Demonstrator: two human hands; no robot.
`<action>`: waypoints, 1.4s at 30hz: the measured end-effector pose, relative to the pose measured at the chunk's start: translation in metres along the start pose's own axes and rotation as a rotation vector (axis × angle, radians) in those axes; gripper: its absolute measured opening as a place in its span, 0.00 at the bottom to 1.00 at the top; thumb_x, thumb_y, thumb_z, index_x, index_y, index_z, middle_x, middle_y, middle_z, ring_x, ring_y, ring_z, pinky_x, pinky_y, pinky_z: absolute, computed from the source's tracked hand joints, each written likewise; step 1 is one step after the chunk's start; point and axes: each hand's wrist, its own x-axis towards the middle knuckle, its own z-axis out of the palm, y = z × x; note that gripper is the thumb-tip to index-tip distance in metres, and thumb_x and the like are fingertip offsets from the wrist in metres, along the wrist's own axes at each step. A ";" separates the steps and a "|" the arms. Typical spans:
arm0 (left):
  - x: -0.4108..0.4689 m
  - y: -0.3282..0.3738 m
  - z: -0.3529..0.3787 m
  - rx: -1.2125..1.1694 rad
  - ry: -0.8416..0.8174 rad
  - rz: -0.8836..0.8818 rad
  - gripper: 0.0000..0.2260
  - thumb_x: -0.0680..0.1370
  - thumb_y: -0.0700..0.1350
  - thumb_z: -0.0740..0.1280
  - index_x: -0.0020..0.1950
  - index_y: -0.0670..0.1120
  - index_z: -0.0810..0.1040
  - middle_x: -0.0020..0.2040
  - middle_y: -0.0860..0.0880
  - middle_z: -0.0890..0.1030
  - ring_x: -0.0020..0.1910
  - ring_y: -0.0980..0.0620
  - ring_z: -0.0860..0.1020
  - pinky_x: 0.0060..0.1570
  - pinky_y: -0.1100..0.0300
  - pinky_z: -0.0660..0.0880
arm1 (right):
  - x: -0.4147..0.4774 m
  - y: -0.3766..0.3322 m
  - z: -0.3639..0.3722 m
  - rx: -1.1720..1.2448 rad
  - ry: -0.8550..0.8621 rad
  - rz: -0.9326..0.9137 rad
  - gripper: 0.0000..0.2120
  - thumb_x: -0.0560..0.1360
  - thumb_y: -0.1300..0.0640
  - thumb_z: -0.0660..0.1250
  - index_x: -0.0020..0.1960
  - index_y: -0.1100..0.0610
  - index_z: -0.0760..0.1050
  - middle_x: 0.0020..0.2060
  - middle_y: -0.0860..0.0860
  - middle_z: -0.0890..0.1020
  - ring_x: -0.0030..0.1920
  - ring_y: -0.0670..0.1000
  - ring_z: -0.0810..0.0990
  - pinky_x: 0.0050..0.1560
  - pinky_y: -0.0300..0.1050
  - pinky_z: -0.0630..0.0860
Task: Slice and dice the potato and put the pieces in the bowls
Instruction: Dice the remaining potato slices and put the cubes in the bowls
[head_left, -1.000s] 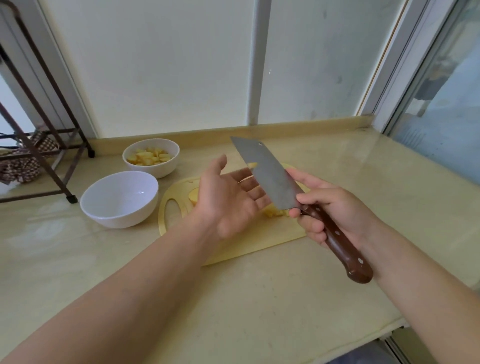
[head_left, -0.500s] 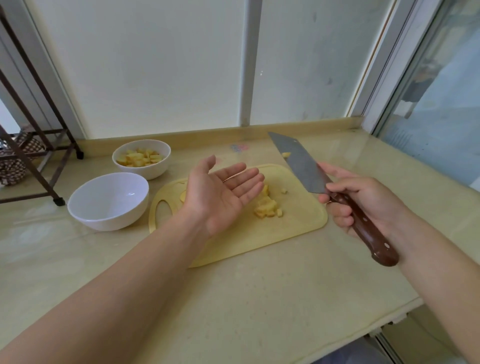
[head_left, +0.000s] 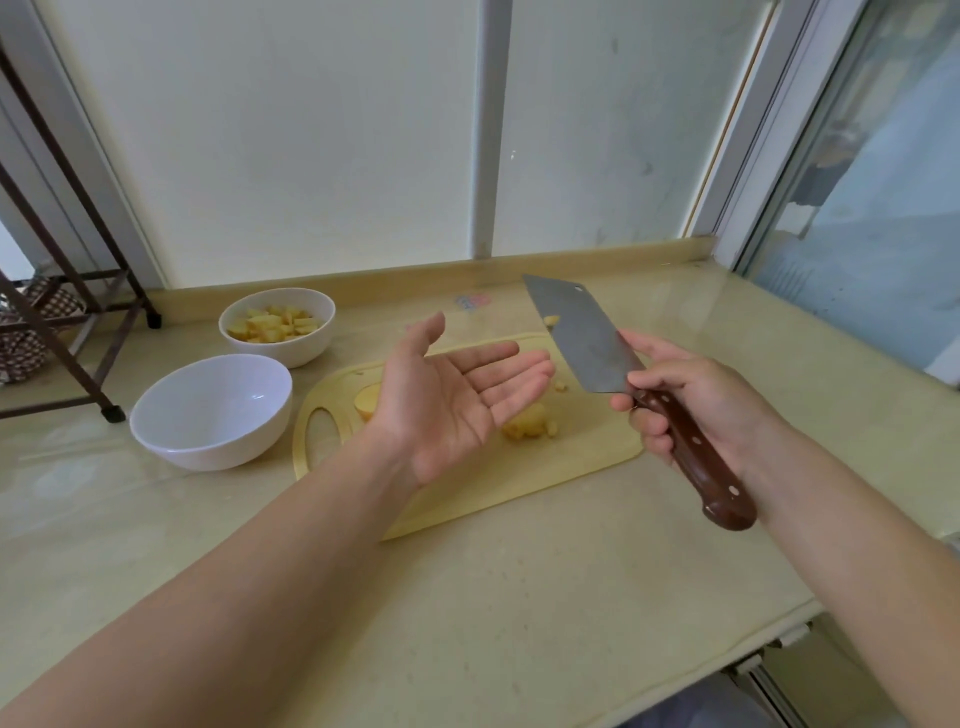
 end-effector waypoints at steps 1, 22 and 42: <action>0.000 0.001 -0.001 0.031 0.026 0.021 0.28 0.81 0.55 0.55 0.64 0.30 0.70 0.56 0.30 0.80 0.54 0.33 0.81 0.53 0.45 0.80 | 0.000 -0.002 -0.005 -0.027 0.024 -0.013 0.29 0.81 0.68 0.56 0.79 0.49 0.67 0.31 0.57 0.80 0.20 0.48 0.71 0.19 0.37 0.67; 0.012 -0.014 -0.031 2.062 0.167 0.397 0.27 0.76 0.58 0.68 0.72 0.48 0.68 0.66 0.51 0.74 0.65 0.50 0.71 0.64 0.58 0.67 | 0.015 0.011 -0.020 -0.559 -0.018 0.055 0.33 0.82 0.68 0.59 0.79 0.39 0.64 0.32 0.60 0.81 0.25 0.56 0.75 0.23 0.43 0.73; 0.015 -0.013 -0.037 1.882 0.120 0.563 0.19 0.72 0.54 0.75 0.61 0.50 0.80 0.52 0.52 0.83 0.52 0.51 0.78 0.55 0.55 0.72 | 0.007 0.023 -0.001 -0.504 -0.101 0.070 0.32 0.82 0.67 0.60 0.78 0.39 0.65 0.30 0.58 0.80 0.22 0.55 0.74 0.22 0.42 0.72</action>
